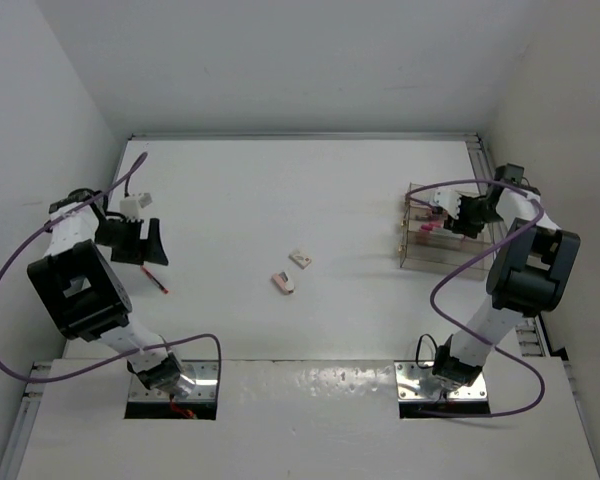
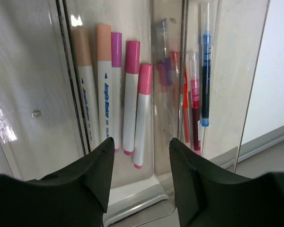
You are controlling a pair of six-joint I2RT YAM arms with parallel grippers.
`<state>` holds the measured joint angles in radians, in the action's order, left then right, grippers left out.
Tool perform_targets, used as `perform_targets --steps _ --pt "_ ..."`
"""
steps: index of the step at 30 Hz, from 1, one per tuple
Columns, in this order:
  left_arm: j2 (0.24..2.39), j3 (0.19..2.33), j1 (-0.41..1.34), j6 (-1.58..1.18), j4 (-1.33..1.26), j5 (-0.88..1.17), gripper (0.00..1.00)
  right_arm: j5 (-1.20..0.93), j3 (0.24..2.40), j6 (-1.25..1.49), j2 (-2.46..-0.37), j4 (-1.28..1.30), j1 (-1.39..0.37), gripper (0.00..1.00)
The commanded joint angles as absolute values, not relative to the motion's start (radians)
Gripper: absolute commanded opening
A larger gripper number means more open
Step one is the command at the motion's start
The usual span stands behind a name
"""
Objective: Sort the stationery into containers
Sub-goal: Place the stationery into the container, then grab a piece of stationery with the left arm
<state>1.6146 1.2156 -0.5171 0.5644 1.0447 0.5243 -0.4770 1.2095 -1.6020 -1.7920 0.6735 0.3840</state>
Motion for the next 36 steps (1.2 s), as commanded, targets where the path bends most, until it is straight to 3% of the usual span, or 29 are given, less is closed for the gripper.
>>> perform_targets --steps 1,10,24,32,36 --pt "1.592 1.172 -0.561 0.425 0.979 0.471 0.86 -0.544 1.247 -1.511 -1.735 0.66 0.382 0.5" --pt "1.725 1.175 -0.583 0.224 0.891 0.413 0.7 -0.67 1.227 -1.312 -1.632 0.678 0.37 0.51" --pt "1.901 1.172 -0.548 0.064 0.776 0.324 0.48 -0.833 1.163 -1.217 -1.425 0.77 0.328 0.51" --pt "1.986 1.173 -0.511 0.06 0.769 0.294 0.22 -0.896 1.18 -1.125 -1.373 0.811 0.284 0.51" --pt "1.985 1.178 -0.482 0.109 0.775 0.437 0.0 -0.933 1.183 -1.014 -1.35 0.818 0.256 0.51"
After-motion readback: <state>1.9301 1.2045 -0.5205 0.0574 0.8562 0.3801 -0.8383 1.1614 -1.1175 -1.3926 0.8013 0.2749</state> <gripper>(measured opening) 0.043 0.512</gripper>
